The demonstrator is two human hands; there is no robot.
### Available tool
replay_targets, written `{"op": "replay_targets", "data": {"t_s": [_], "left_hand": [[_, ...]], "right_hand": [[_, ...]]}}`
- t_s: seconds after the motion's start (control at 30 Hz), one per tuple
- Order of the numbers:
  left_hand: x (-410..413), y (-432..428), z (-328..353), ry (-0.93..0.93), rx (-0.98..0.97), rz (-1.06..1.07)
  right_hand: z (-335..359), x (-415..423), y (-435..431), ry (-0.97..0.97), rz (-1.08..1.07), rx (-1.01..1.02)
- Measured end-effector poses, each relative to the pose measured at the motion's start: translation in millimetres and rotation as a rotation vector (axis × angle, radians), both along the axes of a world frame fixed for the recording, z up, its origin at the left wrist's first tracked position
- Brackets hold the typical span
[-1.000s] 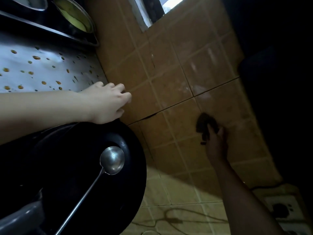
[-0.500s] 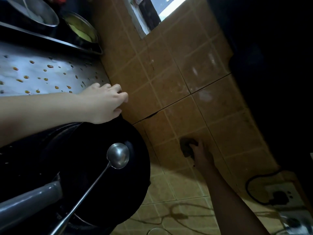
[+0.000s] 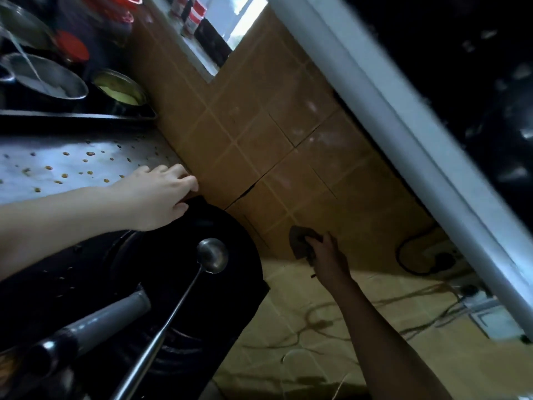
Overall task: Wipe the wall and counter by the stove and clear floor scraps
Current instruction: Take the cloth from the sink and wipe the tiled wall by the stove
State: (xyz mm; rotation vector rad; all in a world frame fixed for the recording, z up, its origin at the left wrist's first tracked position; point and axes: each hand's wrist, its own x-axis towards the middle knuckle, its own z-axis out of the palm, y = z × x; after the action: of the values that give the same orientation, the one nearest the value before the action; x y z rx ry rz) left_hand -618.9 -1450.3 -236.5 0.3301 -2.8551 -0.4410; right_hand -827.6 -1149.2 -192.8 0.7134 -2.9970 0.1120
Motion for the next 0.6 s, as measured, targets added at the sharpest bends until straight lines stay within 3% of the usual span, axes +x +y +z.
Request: {"op": "replay_targets", "data": {"t_s": [0.13, 0.27, 0.43, 0.6], "left_hand": [[24.6, 8.1, 24.3, -0.009, -0.022, -0.026], [40.7, 25.3, 35.4, -0.011, -0.058, -0.092], [48.9, 59.8, 33.7, -0.057, -0.058, -0.226], [50.1, 99.3, 27.4, -0.09, -0.079, -0.354]], "right_hand": [[-1.0, 39.6, 14.8, 0.049, 0.027, 0.08], [-4.2, 85.9, 28.7, -0.02, -0.029, -0.003], [-18.7, 145.1, 65.8, 0.072, -0.035, 0.195], [-44.0, 190.4, 109.4, 0.033, -0.112, 0.182]]}}
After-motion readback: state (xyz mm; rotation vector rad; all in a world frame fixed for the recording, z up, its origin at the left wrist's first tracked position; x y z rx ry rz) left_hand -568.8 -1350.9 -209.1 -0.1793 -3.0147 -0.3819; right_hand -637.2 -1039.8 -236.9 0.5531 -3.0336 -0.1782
